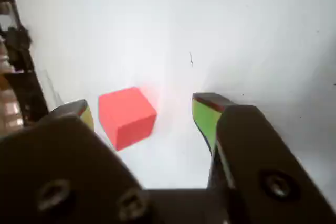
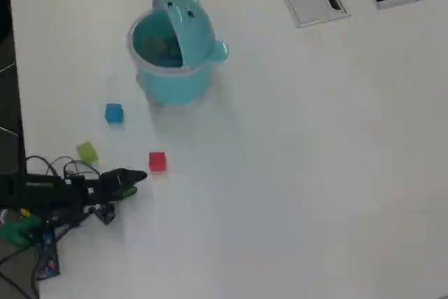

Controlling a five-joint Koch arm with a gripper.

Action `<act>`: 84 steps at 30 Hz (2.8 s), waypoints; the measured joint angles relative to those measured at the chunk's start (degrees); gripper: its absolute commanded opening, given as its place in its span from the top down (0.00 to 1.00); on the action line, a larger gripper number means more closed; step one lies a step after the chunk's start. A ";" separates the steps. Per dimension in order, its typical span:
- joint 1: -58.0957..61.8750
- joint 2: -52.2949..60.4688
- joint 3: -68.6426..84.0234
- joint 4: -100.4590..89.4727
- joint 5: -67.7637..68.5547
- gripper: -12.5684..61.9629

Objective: Grasp RGB lego blocks and put them in the bin one by one.

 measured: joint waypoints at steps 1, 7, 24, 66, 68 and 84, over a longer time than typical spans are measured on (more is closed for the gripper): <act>0.00 0.00 0.00 0.00 -0.09 0.37; 0.00 0.00 -0.09 0.00 0.00 0.37; -0.44 0.70 0.00 -1.05 -1.23 0.38; -3.96 0.79 -0.09 -35.60 -56.95 0.39; -5.63 0.79 -0.09 -35.60 -58.18 0.39; -15.47 0.79 -0.70 -21.71 -77.34 0.39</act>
